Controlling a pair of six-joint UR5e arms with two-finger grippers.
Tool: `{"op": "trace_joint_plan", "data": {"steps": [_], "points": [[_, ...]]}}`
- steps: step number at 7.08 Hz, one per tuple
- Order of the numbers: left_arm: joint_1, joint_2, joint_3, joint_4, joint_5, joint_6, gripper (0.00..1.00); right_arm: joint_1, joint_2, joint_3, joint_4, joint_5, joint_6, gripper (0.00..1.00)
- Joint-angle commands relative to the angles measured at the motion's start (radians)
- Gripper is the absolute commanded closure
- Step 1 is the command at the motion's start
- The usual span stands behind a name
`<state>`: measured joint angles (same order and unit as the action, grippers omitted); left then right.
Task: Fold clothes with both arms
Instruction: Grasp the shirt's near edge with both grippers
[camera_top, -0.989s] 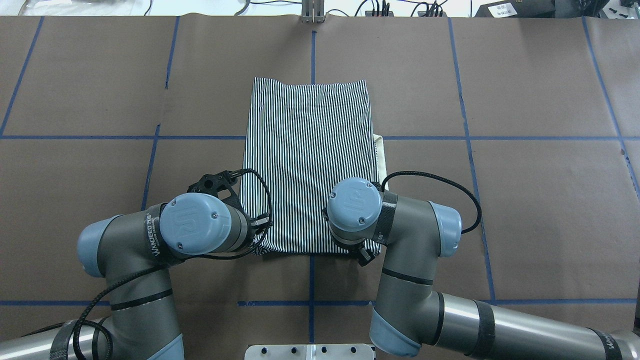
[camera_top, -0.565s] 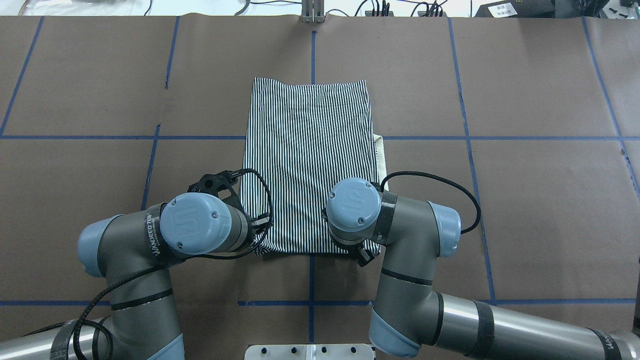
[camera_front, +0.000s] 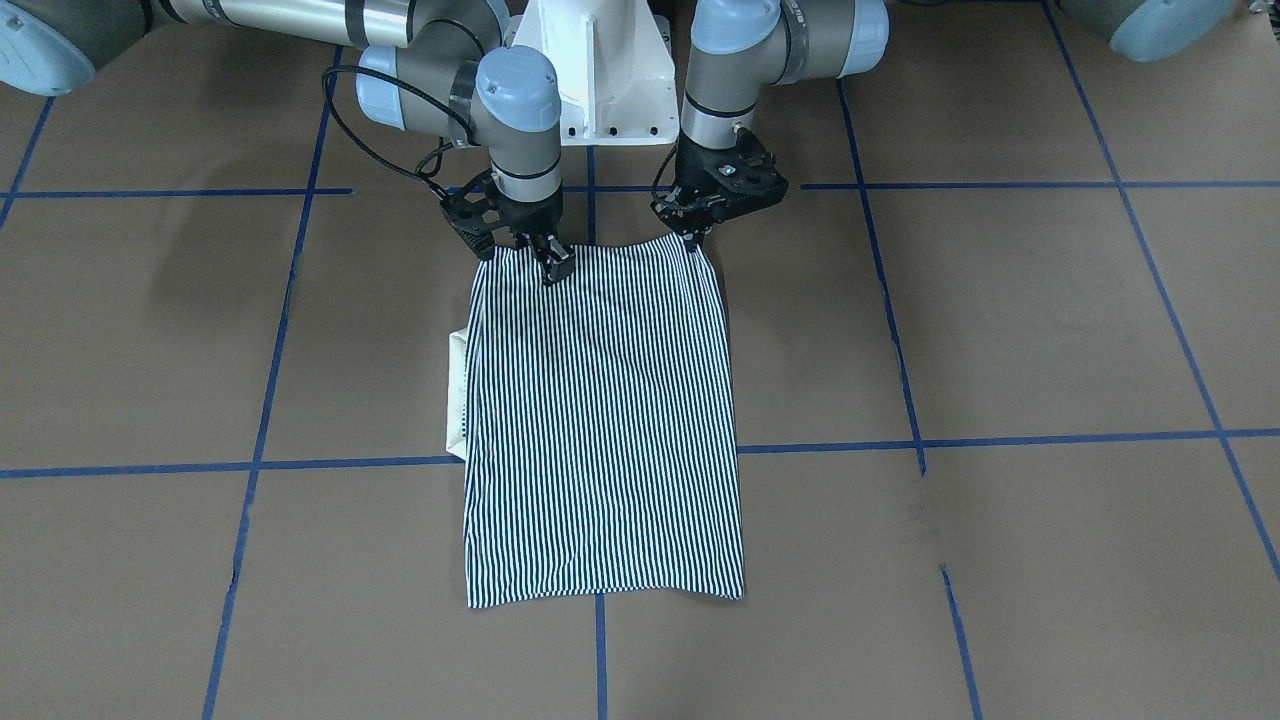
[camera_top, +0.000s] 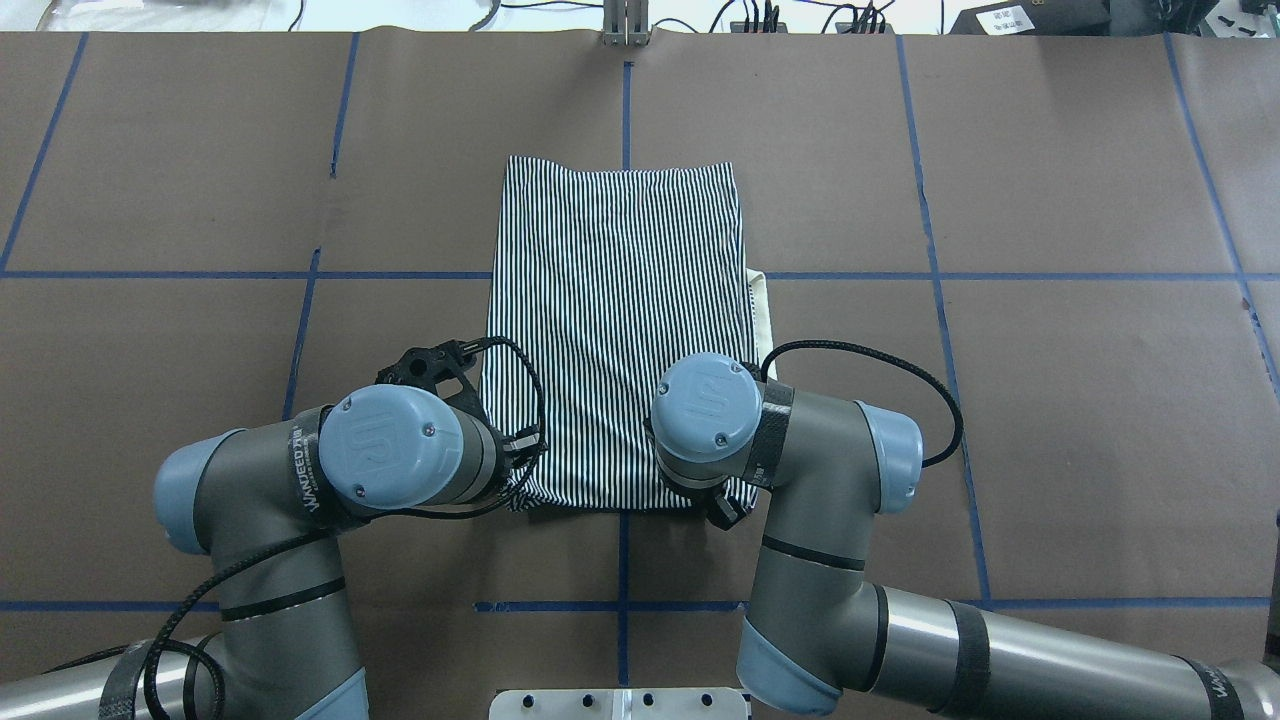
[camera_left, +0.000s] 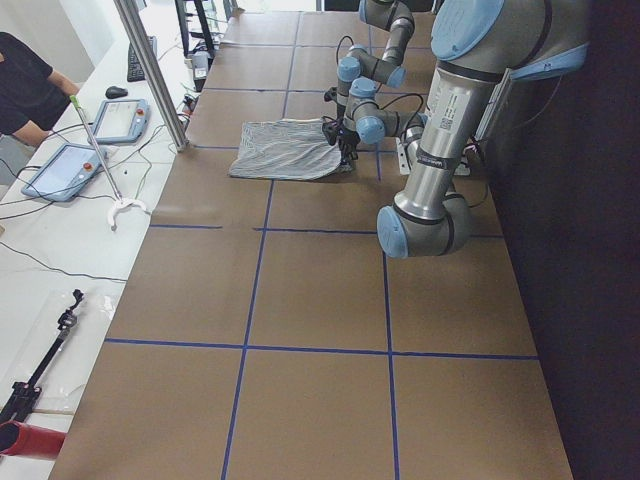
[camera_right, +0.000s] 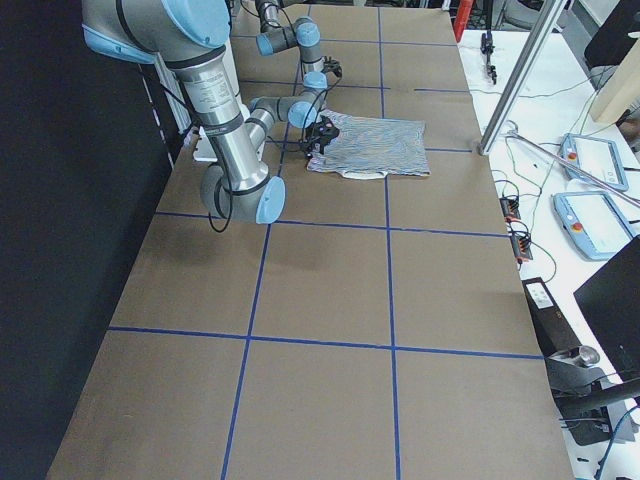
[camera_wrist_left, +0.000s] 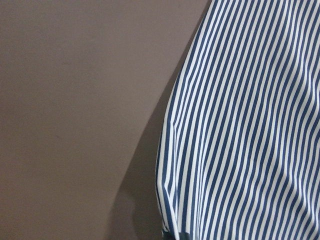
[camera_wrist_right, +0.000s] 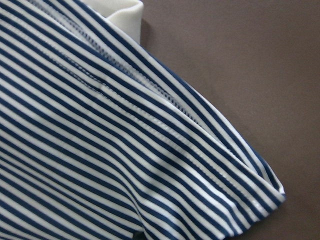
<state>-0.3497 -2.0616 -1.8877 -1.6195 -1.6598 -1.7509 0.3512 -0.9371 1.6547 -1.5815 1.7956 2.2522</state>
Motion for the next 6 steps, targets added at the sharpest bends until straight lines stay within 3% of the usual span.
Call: {"op": "trace_joint_plan", "data": {"steps": [1,6], "points": [[0.0,0.0,-0.005,0.001,-0.002,-0.004,1.0,0.0,-0.002,0.011,0.0,-0.002,0.001,1.0],[0.0,0.006,-0.014,0.001,-0.002,-0.005,1.0,0.006,-0.02,0.074,0.0,-0.002,-0.009,1.0]]}}
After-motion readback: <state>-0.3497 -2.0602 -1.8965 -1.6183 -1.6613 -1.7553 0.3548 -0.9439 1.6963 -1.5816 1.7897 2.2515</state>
